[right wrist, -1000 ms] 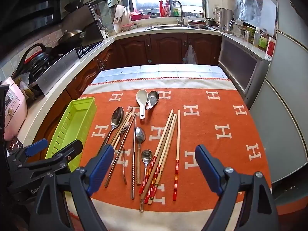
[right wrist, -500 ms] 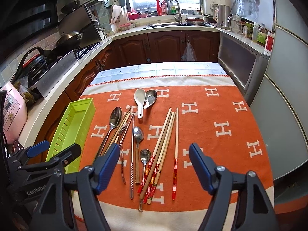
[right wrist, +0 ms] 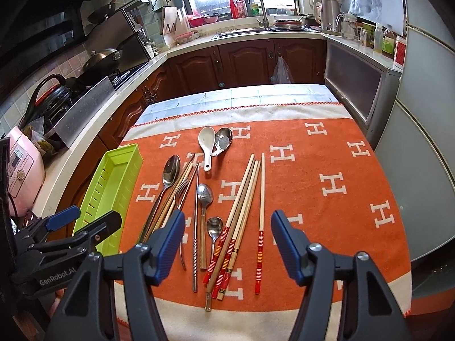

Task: Organize utensils
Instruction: 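Move both tools over the row of chopsticks on the orange mat, then close left tool on a wooden chopstick while right tool grasps a red-striped chopstick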

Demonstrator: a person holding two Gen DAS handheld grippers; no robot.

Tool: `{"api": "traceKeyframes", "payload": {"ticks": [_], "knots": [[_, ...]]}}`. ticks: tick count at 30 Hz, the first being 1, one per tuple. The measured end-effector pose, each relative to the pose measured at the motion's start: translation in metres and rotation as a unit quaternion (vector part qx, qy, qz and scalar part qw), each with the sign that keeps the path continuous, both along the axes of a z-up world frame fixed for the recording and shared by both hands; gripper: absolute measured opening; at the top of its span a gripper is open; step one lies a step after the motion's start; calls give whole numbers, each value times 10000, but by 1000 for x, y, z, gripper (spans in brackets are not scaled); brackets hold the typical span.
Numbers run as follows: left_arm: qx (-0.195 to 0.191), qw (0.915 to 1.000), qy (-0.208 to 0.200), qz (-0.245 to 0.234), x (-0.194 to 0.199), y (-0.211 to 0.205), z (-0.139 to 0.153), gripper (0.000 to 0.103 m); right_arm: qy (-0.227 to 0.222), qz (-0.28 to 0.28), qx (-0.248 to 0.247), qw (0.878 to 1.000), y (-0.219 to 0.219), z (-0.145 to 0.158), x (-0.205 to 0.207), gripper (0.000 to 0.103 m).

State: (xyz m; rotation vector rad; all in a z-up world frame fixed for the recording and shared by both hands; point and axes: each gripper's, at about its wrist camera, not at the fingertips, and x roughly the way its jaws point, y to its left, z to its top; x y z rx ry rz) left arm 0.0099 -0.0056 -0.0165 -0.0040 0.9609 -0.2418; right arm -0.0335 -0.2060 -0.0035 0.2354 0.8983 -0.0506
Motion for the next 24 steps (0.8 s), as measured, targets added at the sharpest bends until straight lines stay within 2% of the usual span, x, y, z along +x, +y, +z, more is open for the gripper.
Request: {"api": "traceKeyframes", "payload": {"ticks": [3, 5, 7, 9, 12, 13, 16, 22, 24], "knots": [[-109, 9998, 148, -77, 3, -2, -5, 77, 54, -18, 64, 10000, -6, -3, 2, 53], [-142, 9995, 250, -110, 5, -3, -9, 69, 68, -55, 101, 9999, -11, -4, 3, 52], [-154, 9992, 350, -144, 9, -5, -14, 57, 75, -96, 154, 9998, -17, -6, 5, 49], [-238, 9982, 523, -175, 12, -6, -20, 52, 156, -131, 223, 9995, -23, -10, 7, 44], [-350, 9962, 752, -271, 17, -12, -30, 33, 376, -165, 370, 9985, -32, -23, 13, 35], [-362, 9957, 799, -308, 18, -15, -33, 30, 433, -169, 394, 9981, -35, -27, 14, 34], [-338, 9950, 838, -425, 19, -25, -40, 24, 611, -189, 350, 9973, -39, -41, 18, 33], [-430, 9923, 957, -658, 26, -45, -52, 24, 838, -75, 299, 9960, -39, -65, 25, 32], [-420, 9918, 977, -714, 28, -50, -55, 24, 886, -5, 234, 9958, -37, -72, 30, 27]]}}
